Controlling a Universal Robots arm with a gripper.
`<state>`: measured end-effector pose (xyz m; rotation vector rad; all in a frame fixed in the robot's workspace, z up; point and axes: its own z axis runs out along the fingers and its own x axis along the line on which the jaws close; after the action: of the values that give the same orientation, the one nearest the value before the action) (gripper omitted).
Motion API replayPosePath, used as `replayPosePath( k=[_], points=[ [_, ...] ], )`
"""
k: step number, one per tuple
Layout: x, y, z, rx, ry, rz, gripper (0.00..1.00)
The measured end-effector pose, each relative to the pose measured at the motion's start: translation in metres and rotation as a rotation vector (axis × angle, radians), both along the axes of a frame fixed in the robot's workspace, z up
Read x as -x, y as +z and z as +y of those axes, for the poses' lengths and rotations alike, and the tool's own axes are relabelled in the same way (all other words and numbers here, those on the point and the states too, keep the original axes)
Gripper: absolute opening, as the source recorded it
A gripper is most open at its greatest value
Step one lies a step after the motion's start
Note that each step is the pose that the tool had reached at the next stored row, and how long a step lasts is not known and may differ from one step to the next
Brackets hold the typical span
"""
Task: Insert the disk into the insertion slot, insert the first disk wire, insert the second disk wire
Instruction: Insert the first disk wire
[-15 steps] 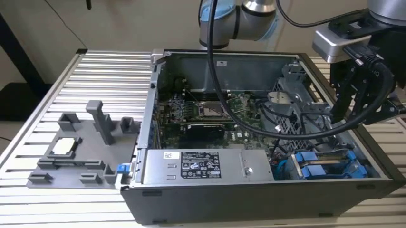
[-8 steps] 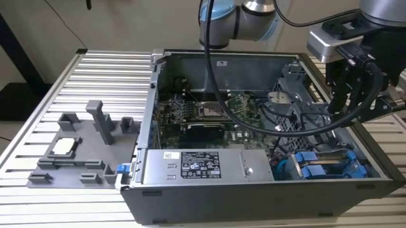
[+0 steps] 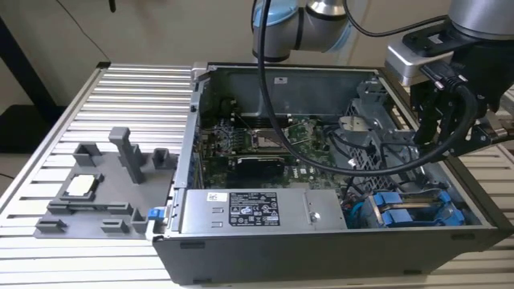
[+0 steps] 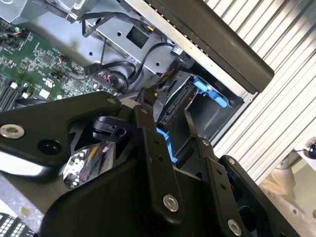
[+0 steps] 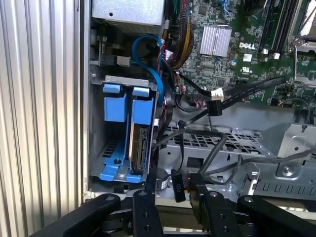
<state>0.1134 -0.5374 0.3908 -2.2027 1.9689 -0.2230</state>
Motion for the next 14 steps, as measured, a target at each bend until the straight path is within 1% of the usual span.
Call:
replayPosePath(
  k=[6,7,8,9,10,11,12,14],
  points=[
    [0.0000,0.0000,0.0000,-0.0004,0.000,-0.0003,0.41],
    [0.0000,-0.0001,0.0000,-0.0006,0.000,-0.0003,0.39],
    [0.0000,-0.0001,0.0000,-0.0006,0.000,-0.0003,0.32],
    [0.0000,-0.0001,0.0000,-0.0008,0.000,-0.0004,0.32],
    [0.0000,-0.0001,0.0000,-0.0007,0.000,-0.0004,0.26],
    [0.0000,-0.0001,0.0000,-0.0008,0.000,-0.0004,0.26],
    [0.0000,-0.0001,0.0000,-0.0009,0.000,-0.0005,0.20],
    [0.0000,-0.0001,0.0000,-0.0010,0.000,-0.0005,0.19]
  ],
)
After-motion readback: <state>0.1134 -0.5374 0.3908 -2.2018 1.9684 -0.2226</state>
